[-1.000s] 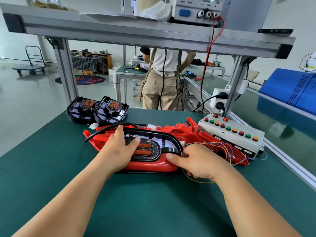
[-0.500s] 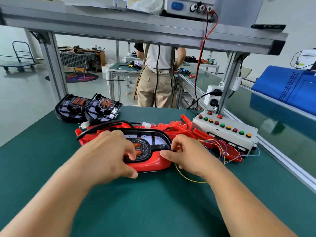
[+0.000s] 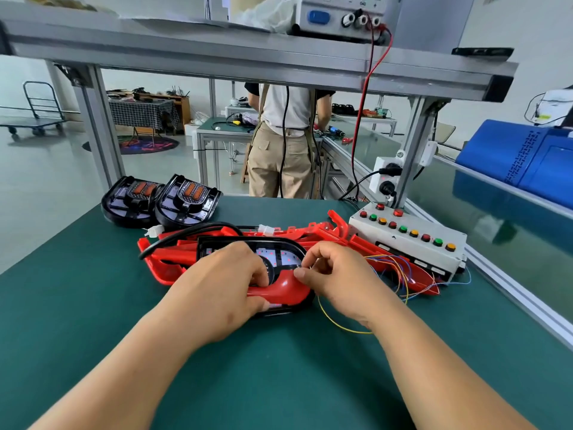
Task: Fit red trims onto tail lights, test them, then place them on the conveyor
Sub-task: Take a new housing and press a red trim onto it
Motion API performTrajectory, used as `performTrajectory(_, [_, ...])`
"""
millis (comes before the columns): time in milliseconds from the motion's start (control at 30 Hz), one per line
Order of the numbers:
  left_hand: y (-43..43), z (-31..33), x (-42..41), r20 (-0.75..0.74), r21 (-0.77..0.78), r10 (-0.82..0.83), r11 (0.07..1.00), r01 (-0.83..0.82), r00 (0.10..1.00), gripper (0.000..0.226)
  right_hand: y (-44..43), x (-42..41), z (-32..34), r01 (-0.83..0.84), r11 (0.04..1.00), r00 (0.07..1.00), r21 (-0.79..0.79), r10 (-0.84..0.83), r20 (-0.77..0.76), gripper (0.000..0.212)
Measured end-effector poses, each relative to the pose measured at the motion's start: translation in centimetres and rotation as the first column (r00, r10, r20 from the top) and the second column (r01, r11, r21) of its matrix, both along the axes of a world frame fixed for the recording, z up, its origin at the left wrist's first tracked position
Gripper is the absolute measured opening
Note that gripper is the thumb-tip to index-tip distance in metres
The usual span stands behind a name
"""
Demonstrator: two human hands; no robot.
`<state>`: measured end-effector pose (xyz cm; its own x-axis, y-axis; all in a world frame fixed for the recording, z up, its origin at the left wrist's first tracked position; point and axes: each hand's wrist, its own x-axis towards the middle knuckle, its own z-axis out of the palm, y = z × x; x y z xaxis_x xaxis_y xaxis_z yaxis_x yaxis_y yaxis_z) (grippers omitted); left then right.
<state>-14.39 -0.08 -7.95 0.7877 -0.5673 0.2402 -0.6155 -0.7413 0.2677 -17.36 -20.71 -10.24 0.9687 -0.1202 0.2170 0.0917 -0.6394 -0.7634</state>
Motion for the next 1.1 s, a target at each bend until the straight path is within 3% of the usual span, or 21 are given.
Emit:
performTrajectory(167, [-0.1,0.2,-0.2,0.008,-0.117,-0.039,0.992,0.040,0.999,0.027,-0.2,0.4,-0.2,0.034,0.998,0.994,0.044,-0.039,0.104,0.014])
performTrajectory(267, [-0.2,0.2,-0.3,0.030,-0.174,-0.030,0.984,0.035,0.999,0.028,-0.3,0.4,-0.3,0.021,1.000,0.998,-0.012,-0.020,0.064,0.016])
performTrajectory(533, [-0.2,-0.7,0.5,-0.101,-0.044,-0.041,0.998,0.036,0.994,0.023,0.0,0.0,-0.4,-0.022,0.989,0.999,-0.149,0.025,0.021,0.019])
performTrajectory(833, [0.3,0.0,0.6,-0.136,-0.025,-0.111,0.994,0.108,0.985,0.023,-0.1,0.5,-0.4,0.068,0.994,0.997,0.081,-0.071,0.034,0.023])
performTrajectory(1100, [0.7,-0.3,0.7,-0.122,0.006,-0.080,0.997,0.082,0.989,0.020,0.1,0.3,-0.7,0.063,0.997,0.998,0.051,-0.061,-0.027,0.031])
